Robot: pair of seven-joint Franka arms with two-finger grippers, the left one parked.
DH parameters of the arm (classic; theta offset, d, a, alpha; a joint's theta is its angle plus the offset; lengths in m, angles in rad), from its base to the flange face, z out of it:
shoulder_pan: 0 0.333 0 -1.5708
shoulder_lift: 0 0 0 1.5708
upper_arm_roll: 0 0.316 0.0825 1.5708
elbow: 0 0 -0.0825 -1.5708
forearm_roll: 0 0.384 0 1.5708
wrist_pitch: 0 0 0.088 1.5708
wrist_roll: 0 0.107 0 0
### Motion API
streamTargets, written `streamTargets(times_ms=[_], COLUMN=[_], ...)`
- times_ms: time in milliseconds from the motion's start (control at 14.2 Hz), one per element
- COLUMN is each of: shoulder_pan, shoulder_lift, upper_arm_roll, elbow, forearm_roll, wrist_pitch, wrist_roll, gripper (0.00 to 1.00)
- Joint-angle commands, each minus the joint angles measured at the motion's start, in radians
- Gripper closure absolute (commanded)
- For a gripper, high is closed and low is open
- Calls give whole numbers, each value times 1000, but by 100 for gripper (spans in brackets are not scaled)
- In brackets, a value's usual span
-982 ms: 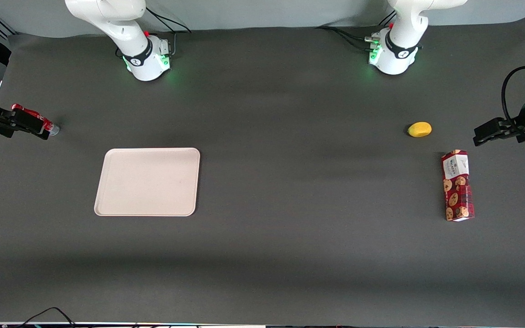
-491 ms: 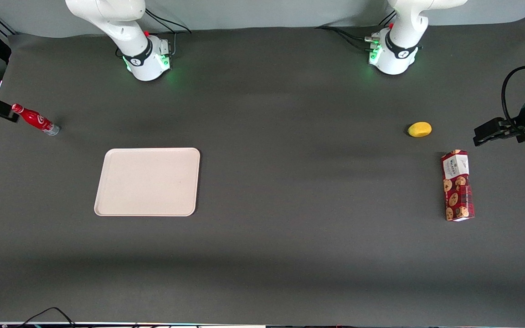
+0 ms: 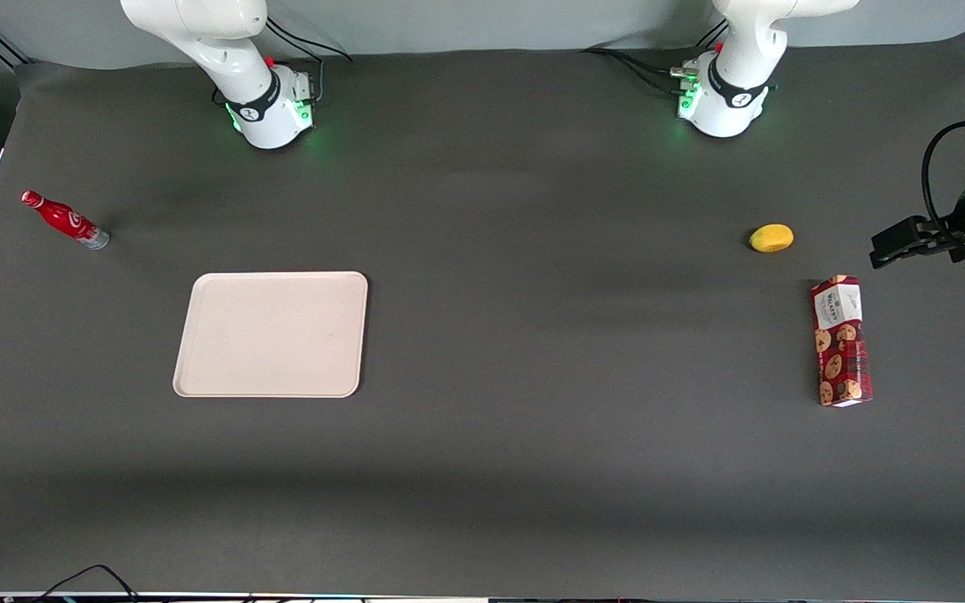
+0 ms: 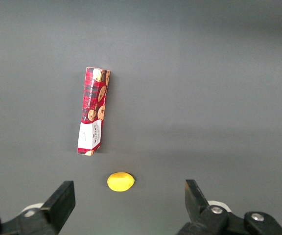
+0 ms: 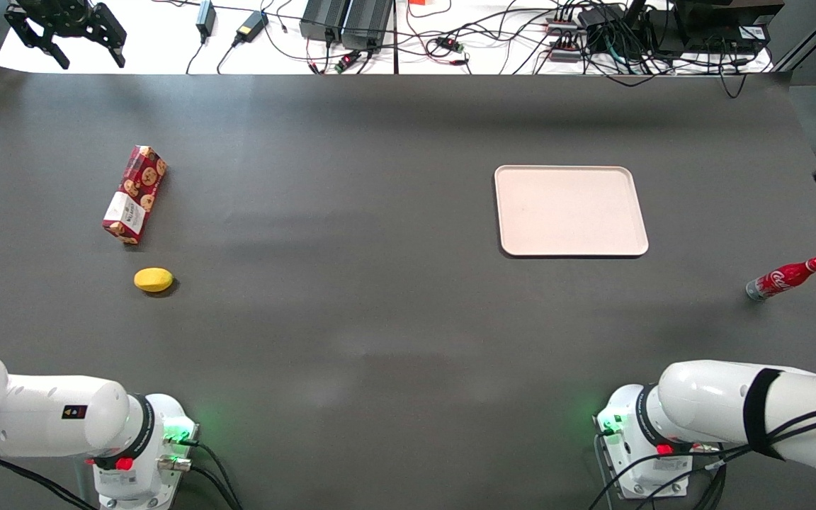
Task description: Place coke bottle on tray
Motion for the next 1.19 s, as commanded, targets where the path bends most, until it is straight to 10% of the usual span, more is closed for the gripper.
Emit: streamTargets(times_ms=[0, 1123], shoulder_pan=[10, -5], shoulder_lift=[-51, 194], upper_arm_roll=[-110, -294], elbow=[-102, -273], forearm_roll=[-28, -43], wrist_pitch=[106, 505], wrist_roll=[-46, -91], gripper=[0, 0])
